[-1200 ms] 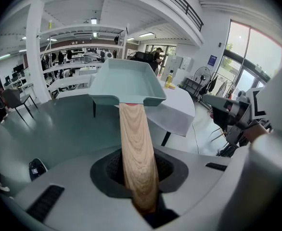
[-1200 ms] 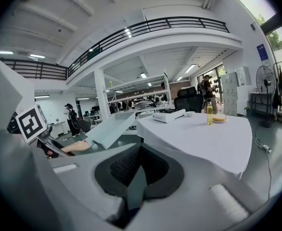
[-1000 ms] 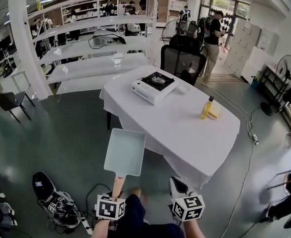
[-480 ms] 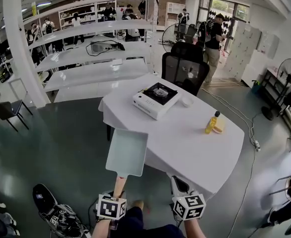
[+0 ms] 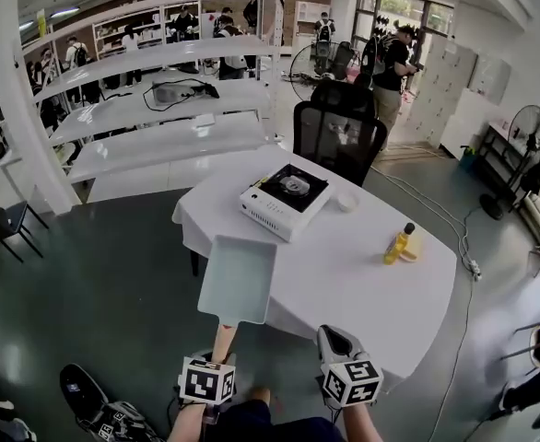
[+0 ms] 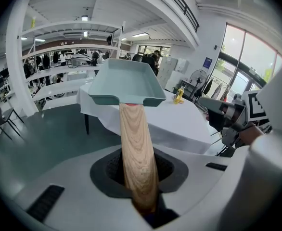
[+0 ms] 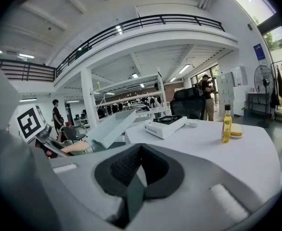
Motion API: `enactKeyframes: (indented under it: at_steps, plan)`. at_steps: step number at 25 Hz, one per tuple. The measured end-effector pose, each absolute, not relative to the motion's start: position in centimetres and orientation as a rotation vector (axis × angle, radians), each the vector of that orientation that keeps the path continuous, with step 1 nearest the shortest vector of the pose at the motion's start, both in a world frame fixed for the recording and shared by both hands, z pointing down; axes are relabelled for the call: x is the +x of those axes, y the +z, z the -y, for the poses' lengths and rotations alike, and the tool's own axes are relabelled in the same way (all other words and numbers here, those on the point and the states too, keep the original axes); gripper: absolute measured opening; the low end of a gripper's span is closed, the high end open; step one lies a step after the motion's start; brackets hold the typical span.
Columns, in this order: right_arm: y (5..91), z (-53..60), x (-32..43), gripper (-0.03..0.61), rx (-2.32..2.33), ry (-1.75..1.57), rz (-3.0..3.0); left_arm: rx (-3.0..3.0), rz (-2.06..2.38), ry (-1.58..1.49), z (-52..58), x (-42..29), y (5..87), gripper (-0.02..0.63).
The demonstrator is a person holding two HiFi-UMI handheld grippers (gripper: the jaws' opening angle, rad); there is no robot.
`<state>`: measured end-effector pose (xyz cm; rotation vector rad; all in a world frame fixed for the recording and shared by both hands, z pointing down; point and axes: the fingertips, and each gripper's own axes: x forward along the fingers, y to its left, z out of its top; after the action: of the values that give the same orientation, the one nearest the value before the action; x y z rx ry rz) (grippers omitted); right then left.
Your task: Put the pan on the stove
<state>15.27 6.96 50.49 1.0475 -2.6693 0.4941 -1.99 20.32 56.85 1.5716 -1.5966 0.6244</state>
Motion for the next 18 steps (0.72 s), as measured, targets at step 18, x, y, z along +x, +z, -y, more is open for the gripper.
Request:
enactKeyframes:
  at_steps: [18]
  plan:
    - [53.0, -4.7, 12.2, 0.002, 1.116, 0.527, 2.589, 1.573, 1.543, 0.655, -18.4, -6.5, 59.7, 0.067]
